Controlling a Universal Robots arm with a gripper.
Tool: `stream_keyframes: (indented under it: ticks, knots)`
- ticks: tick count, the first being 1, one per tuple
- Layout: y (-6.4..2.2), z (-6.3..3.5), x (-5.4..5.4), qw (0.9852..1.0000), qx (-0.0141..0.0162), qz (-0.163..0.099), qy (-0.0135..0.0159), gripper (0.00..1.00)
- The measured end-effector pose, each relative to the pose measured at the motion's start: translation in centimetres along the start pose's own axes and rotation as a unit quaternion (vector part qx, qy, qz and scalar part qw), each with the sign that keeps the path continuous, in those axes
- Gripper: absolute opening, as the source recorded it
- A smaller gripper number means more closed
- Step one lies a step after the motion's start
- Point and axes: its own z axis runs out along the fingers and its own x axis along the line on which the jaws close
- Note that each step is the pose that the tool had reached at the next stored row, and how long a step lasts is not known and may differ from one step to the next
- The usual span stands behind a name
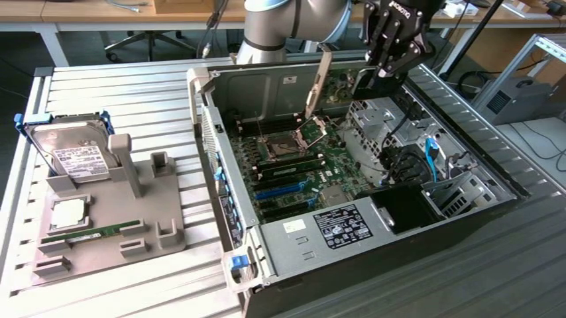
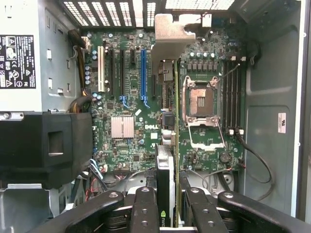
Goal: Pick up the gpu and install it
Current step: 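Insert the gpu into the slot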
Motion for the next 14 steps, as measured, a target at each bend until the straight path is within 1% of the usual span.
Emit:
stream_keyframes:
  ticks: [2, 6, 9, 12, 14]
  knots:
    - [0.13, 0.04, 0.0, 1.0000, 0.0000, 0.000, 0.0000, 0.27]
    - [0.68, 0.15, 0.0, 1.0000, 0.0000, 0.000, -0.0001, 0.27]
    - [1.32, 0.27, 0.0, 1.0000, 0.0002, 0.000, 0.0000, 0.27]
    - [1.77, 0.48, 0.0, 1.0000, 0.0012, 0.000, 0.0000, 0.27]
    - [2.09, 0.68, 0.0, 1.0000, 0.0025, 0.000, -0.0001, 0.27]
